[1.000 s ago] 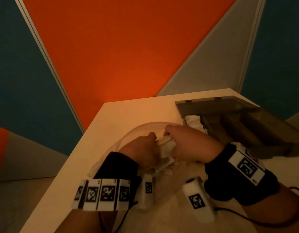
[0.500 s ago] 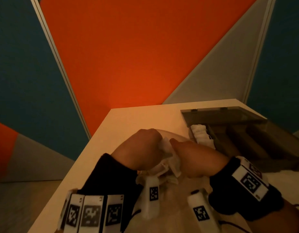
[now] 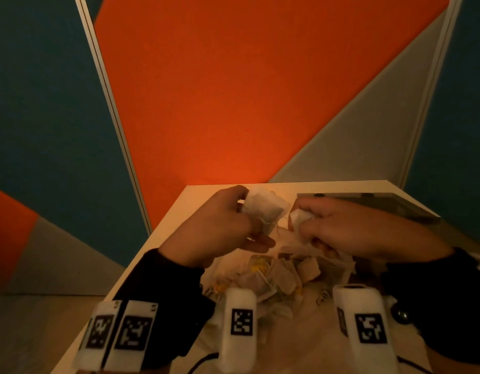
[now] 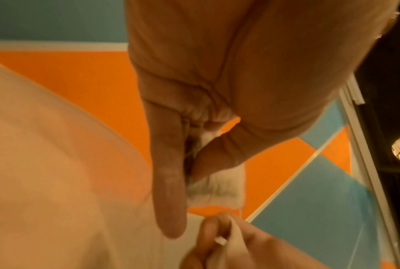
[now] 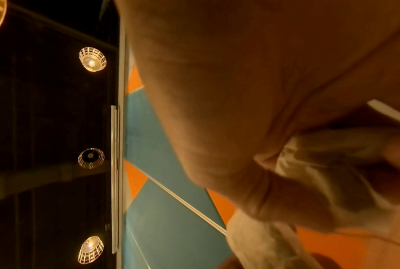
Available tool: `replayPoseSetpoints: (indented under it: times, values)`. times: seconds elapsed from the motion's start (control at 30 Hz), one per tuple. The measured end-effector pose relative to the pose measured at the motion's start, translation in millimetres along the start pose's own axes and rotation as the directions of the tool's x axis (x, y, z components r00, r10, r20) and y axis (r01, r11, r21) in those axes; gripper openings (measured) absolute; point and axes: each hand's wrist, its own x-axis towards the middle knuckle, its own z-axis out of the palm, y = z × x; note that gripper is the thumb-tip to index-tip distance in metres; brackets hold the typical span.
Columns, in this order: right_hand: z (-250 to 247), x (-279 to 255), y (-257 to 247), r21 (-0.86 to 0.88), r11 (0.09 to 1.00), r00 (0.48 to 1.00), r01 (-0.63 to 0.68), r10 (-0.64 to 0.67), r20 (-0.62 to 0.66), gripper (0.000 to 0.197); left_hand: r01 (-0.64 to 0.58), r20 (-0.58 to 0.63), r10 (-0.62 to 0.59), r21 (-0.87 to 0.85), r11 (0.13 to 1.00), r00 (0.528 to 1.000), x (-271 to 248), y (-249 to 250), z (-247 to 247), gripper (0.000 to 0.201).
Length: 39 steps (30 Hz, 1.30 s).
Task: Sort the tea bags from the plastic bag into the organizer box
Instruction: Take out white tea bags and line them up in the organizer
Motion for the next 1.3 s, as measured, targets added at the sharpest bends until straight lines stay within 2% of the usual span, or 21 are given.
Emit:
replayPoseSetpoints:
  times: [0.03, 0.13, 0.17, 0.27, 0.37, 0.43, 0.5, 0.6, 0.73, 0.9, 1.0, 1.07, 1.13, 1.2, 1.23, 1.3]
  values:
    - [-1, -2, -2, 0.052, 0.999, 1.000, 0.008, -0.007, -0.008, 0.011, -0.006, 0.006, 0.006, -0.055, 0.998, 1.000, 0, 1, 0, 0.033]
    - [0, -4, -7, 0.106, 0.992, 0.997, 0.067, -0.063, -0.040, 0.043, -0.019, 0.051, 0.028, -0.174, 0.985, 0.998, -3, 6, 1, 0.031]
    - [1, -4, -8, 0.126, 0.987, 0.993, 0.104, -0.096, -0.068, 0.047, -0.018, 0.062, 0.031, -0.197, 0.980, 0.998, -4, 7, 2, 0.029]
    - [7, -4, -12, 0.197, 0.948, 0.957, 0.248, -0.209, -0.199, 0.029, -0.006, 0.073, 0.024, -0.237, 0.971, 0.997, -4, 7, 4, 0.028]
    - [7, 0, -11, 0.178, 0.938, 0.910, 0.298, -0.223, -0.349, 0.017, -0.005, 0.087, 0.025, -0.220, 0.975, 0.996, -2, 5, 4, 0.028]
    - [6, 1, -9, 0.214, 0.939, 0.915, 0.269, -0.180, -0.360, 0.016, -0.032, 0.072, 0.046, -0.180, 0.983, 0.996, -2, 5, 4, 0.022]
    - [4, 0, -8, 0.296, 0.928, 0.941, 0.228, -0.131, -0.313, 0.015, -0.092, 0.020, 0.095, -0.134, 0.987, 0.995, -2, 5, 4, 0.016]
    - [1, 1, -5, 0.418, 0.891, 0.965, 0.180, -0.078, -0.250, 0.012, -0.189, -0.094, 0.180, -0.100, 0.977, 0.979, 2, 0, 3, 0.026]
    - [-9, 1, 4, 0.497, 0.853, 0.975, 0.157, -0.054, -0.215, 0.015, -0.231, -0.107, 0.226, -0.035, 0.972, 0.968, 4, -2, -3, 0.036]
    - [-18, 2, 14, 0.446, 0.885, 0.979, 0.132, -0.045, -0.200, 0.024, -0.214, -0.037, 0.213, -0.045, 0.976, 0.976, -1, 1, -10, 0.022]
    - [-20, 3, 18, 0.408, 0.908, 0.978, 0.100, -0.015, -0.206, 0.022, -0.193, 0.018, 0.196, -0.106, 0.975, 0.981, -3, 3, -12, 0.024]
    - [-18, 6, 20, 0.362, 0.930, 0.965, 0.064, 0.034, -0.258, 0.020, -0.155, 0.022, 0.161, -0.155, 0.976, 0.987, -6, 7, -12, 0.027]
    - [-17, 9, 22, 0.311, 0.950, 0.939, -0.009, 0.114, -0.323, 0.027, -0.106, -0.017, 0.104, -0.166, 0.981, 0.994, -6, 8, -12, 0.025]
    - [-16, 10, 21, 0.305, 0.947, 0.926, -0.097, 0.198, -0.320, 0.040, -0.078, -0.092, 0.066, -0.128, 0.989, 0.994, -4, 6, -13, 0.025]
    - [-16, 10, 20, 0.344, 0.932, 0.930, -0.115, 0.223, -0.293, 0.040, -0.072, -0.125, 0.059, -0.102, 0.992, 0.990, -2, 4, -12, 0.025]
    - [-16, 10, 17, 0.464, 0.879, 0.940, -0.115, 0.247, -0.235, 0.028, -0.054, -0.163, 0.041, -0.074, 0.996, 0.986, 1, 1, -10, 0.025]
